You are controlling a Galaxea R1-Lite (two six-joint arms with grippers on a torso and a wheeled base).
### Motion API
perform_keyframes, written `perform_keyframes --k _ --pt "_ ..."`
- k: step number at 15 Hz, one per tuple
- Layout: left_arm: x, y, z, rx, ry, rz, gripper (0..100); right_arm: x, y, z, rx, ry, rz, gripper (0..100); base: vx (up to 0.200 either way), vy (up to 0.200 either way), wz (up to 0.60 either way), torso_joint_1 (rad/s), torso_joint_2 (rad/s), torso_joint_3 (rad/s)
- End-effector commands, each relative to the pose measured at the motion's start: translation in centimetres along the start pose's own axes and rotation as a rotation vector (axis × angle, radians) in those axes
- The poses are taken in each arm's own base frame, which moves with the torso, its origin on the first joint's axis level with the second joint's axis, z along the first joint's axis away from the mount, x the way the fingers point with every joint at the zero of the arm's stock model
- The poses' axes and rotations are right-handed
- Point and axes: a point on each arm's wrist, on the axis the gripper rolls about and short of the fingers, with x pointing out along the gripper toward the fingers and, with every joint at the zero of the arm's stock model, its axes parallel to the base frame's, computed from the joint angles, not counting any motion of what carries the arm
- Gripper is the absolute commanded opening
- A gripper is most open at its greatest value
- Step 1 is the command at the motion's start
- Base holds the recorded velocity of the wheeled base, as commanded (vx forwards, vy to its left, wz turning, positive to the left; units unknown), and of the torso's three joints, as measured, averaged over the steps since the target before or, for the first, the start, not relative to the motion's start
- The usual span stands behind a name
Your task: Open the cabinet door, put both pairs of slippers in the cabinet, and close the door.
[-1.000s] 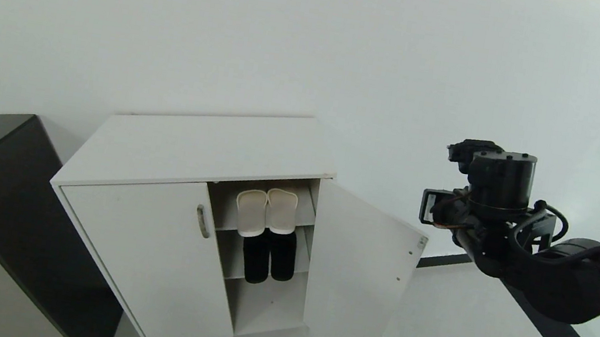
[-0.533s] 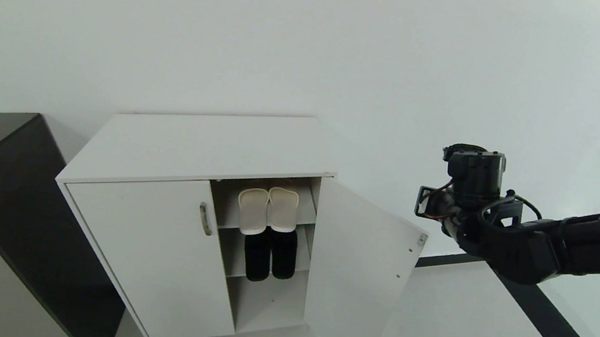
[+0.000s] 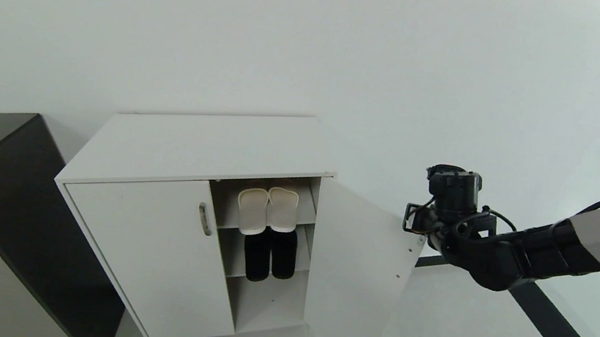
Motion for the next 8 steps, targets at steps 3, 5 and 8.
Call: perform_keyframes --k 3,5,8 --pt "0.0 0.0 0.0 0.0 0.0 0.0 0 0.59 0.06 -0.9 -0.011 0.021 -0.005 0 0.0 0.0 0.0 0.0 0.0 0.0" --pt "0.0 0.0 0.0 0.0 0.0 0.0 0 0.81 0.11 -1.19 -0.014 0.027 -0.006 0 0.0 0.0 0.0 0.0 0.0 0.0" --pt "0.0 0.0 0.0 0.0 0.0 0.0 0 0.97 0.18 -1.27 -0.013 0.028 -0.008 0 0.0 0.0 0.0 0.0 0.0 0.0"
